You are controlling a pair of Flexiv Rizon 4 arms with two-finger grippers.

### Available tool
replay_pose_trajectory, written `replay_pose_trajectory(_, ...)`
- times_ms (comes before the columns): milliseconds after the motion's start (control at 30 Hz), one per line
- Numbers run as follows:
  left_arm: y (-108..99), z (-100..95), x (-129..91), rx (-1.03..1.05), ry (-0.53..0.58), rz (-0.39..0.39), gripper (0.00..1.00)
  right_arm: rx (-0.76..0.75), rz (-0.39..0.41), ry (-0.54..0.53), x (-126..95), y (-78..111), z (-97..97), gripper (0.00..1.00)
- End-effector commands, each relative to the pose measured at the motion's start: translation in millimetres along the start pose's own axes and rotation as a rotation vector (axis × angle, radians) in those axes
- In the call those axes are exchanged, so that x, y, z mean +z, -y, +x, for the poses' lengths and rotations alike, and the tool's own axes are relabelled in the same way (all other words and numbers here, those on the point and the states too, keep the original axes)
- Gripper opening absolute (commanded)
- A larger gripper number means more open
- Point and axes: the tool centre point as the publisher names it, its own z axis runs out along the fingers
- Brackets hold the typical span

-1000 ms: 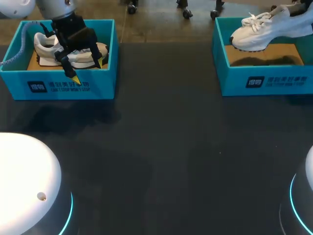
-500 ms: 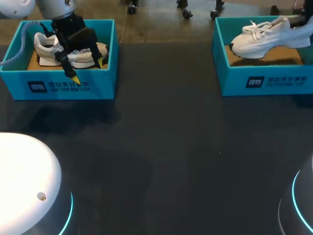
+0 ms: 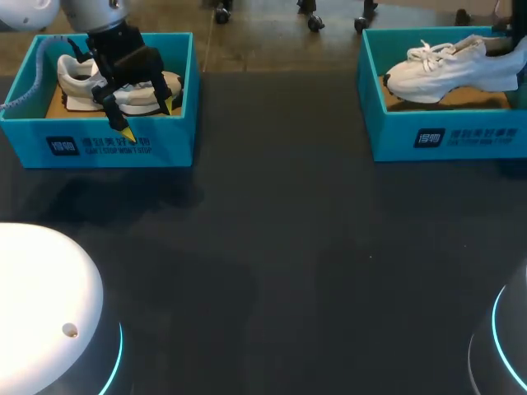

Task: Take the shoe out of the shoebox, open the shoe tongue, remove and reinsert the insole, then place the shoe into the shoebox

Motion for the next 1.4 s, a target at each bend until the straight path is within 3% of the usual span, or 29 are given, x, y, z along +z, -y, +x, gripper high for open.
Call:
replay_pose_trajectory(33, -0.2, 0.4, -0.5, 0.001, -0.001, -0.003, 1.0, 0.042, 0.025, -0.031, 14.3, 11.7, -5.4, 0.0)
replay_pose_trajectory(333, -0.2, 0.4, -0.5, 0.001, -0.001, -0.003, 1.0, 0.099, 0.076, -0.043, 29.7, 29.1, -7.7, 0.0)
replay_pose_trajectory(900, -0.2, 0.4, -0.5, 0.001, -0.001, -0.003, 1.0, 0.172, 0.149, -0.054, 51.4, 49.4, 6.8, 0.0)
replay_pose_trajectory(1400, -0.2, 0.4, -0.5, 0.001, -0.001, -0.003, 1.0, 0.075, 0.149, -0.094, 66.5, 55.4, 4.4, 0.0)
